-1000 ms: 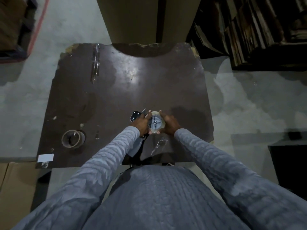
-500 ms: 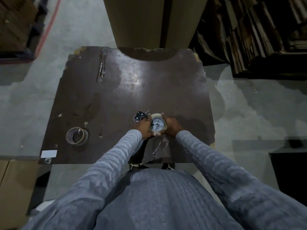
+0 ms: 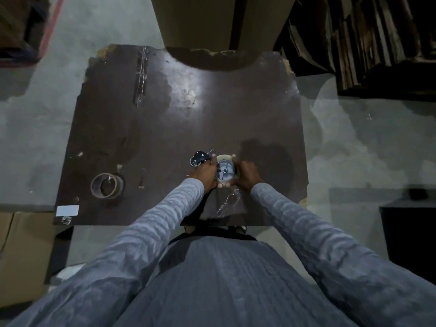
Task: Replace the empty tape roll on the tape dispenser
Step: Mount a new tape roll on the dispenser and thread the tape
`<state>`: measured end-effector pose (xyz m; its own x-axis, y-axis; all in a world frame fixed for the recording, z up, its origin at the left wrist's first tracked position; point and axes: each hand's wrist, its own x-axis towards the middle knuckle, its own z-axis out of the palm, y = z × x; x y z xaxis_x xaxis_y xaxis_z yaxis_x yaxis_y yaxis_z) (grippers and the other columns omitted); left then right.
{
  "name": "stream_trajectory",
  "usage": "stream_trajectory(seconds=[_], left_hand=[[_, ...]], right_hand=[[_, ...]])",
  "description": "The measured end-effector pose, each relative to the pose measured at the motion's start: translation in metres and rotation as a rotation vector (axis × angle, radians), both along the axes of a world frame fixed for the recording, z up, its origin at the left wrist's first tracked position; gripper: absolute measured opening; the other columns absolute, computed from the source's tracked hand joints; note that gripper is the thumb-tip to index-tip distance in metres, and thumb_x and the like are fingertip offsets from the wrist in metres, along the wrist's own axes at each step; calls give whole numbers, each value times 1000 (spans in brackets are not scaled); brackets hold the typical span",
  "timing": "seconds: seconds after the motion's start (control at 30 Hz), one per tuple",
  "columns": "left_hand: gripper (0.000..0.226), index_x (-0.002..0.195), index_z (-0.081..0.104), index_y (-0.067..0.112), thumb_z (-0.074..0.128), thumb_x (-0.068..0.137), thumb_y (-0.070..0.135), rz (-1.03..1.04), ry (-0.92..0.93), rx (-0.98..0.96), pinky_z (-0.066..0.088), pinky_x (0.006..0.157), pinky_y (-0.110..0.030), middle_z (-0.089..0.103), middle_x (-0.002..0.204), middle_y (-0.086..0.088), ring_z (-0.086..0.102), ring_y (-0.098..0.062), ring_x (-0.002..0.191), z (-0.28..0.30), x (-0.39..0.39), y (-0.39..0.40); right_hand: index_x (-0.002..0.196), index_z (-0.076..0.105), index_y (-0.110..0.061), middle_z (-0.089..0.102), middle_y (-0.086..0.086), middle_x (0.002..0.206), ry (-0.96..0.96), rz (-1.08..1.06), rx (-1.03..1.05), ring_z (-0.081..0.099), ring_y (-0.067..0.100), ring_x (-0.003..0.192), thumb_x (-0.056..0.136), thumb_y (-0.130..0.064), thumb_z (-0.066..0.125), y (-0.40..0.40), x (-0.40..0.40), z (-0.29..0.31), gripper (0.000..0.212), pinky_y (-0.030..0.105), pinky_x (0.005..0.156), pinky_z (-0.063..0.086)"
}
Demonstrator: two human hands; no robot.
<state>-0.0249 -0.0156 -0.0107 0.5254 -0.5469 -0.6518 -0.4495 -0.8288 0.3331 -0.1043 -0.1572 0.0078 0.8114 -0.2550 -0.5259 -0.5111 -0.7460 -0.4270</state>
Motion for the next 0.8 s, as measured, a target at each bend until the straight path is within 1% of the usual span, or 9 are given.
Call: stream_trajectory(seconds=[0.07, 0.27, 0.4, 0.43, 0.57, 0.63, 0.7, 0.77, 0.8], left_hand=[[98, 159, -1, 2, 66, 90, 22, -12, -8, -1, 46, 107, -47, 37, 155, -21, 47, -39, 136, 1, 2, -2], [96, 158, -4, -1, 63, 92, 17, 3, 14, 11, 42, 112, -44, 36, 156, -24, 43, -38, 141, 7, 2, -4], [99, 159, -6, 1, 66, 92, 17, 2, 16, 4, 40, 114, -44, 33, 158, -22, 40, -37, 143, 11, 0, -2], [100, 159, -5, 3, 67, 91, 17, 6, 23, -4, 39, 114, -44, 32, 159, -22, 39, -37, 144, 13, -1, -2], [99, 159, 0, 3, 68, 90, 20, 31, 19, -60, 41, 112, -47, 36, 157, -21, 41, -37, 142, 17, -4, 1], [94, 157, 12, 2, 71, 87, 22, 73, 19, -138, 43, 110, -46, 44, 150, -20, 48, -37, 136, 17, -8, 5], [76, 149, 35, 8, 73, 84, 19, 176, 15, -294, 45, 108, -42, 54, 140, -16, 54, -35, 129, 17, -14, 13], [58, 142, 51, 12, 68, 87, 9, 292, -71, -436, 43, 107, -34, 58, 136, -15, 55, -33, 127, 16, -20, 28], [52, 140, 55, 12, 65, 89, 7, 351, -128, -464, 41, 107, -34, 58, 136, -16, 54, -33, 127, 15, -21, 36]], right_hand=[[145, 49, -15, 70, 14, 124, -6, 2, -3, 66, 36, 117, 76, -36, 84, -2, 1, -1, 80, 37, 92, 54], [151, 42, -14, 66, 17, 130, 13, -13, 15, 61, 39, 122, 73, -34, 86, -4, 3, 1, 91, 38, 96, 51], [148, 45, -13, 66, 16, 130, -6, -33, 13, 62, 38, 122, 78, -30, 84, 0, -1, 2, 81, 36, 97, 50], [149, 44, -13, 66, 16, 131, -8, -37, 12, 61, 37, 123, 79, -29, 84, 1, -2, 2, 82, 35, 97, 49], [157, 30, -15, 55, 15, 145, 33, -37, 19, 49, 37, 136, 77, -30, 84, 2, -6, 6, 97, 38, 109, 42], [158, 31, -17, 55, 13, 146, 26, -44, 42, 50, 34, 137, 76, -28, 86, 1, -8, 7, 99, 36, 111, 40], [156, 35, -18, 57, 11, 146, -11, -70, 90, 52, 30, 136, 73, -24, 88, 3, -12, 8, 98, 33, 112, 42], [155, 37, -21, 52, 11, 147, -66, -107, 134, 49, 29, 138, 72, -21, 87, 5, -20, 6, 96, 36, 114, 42], [154, 38, -24, 48, 11, 147, -99, -128, 131, 48, 29, 137, 74, -22, 85, 7, -26, 4, 92, 39, 113, 43]])
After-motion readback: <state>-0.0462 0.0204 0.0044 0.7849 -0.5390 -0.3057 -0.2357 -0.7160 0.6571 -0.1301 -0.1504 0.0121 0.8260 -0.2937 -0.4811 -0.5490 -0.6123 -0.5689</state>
